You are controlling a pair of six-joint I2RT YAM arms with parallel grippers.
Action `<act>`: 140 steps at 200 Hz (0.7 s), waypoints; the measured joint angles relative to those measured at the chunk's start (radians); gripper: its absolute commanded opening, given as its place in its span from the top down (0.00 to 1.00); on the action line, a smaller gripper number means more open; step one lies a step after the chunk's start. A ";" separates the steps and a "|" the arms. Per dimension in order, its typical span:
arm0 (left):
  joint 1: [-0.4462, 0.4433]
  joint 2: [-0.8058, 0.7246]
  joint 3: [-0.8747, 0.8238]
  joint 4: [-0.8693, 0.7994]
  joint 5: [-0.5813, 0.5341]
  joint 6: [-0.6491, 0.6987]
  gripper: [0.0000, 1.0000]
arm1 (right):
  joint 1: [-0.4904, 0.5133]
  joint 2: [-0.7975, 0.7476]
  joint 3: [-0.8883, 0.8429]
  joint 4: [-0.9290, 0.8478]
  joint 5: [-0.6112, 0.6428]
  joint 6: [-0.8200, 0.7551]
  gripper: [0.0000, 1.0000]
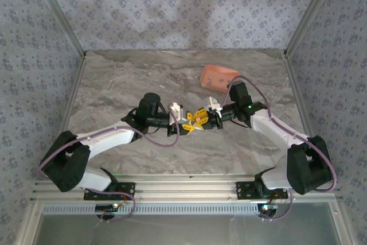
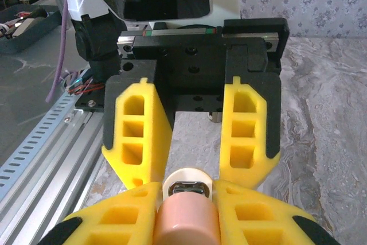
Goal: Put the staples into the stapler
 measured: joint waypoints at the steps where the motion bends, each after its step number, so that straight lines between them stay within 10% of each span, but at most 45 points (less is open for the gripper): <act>1: 0.000 0.000 0.000 0.000 0.000 0.000 0.67 | 0.000 0.000 0.000 0.000 0.000 0.000 1.00; 58: 0.002 0.005 0.032 -0.063 -0.005 0.017 0.86 | -0.003 0.000 0.002 -0.007 0.002 -0.004 1.00; 99: 0.000 -0.013 0.051 -0.150 -0.075 0.067 0.91 | -0.003 -0.006 -0.006 0.044 0.064 0.113 0.42; 140: 0.000 -0.032 0.082 -0.278 -0.195 0.142 0.92 | -0.008 -0.067 -0.030 0.104 0.274 0.473 0.32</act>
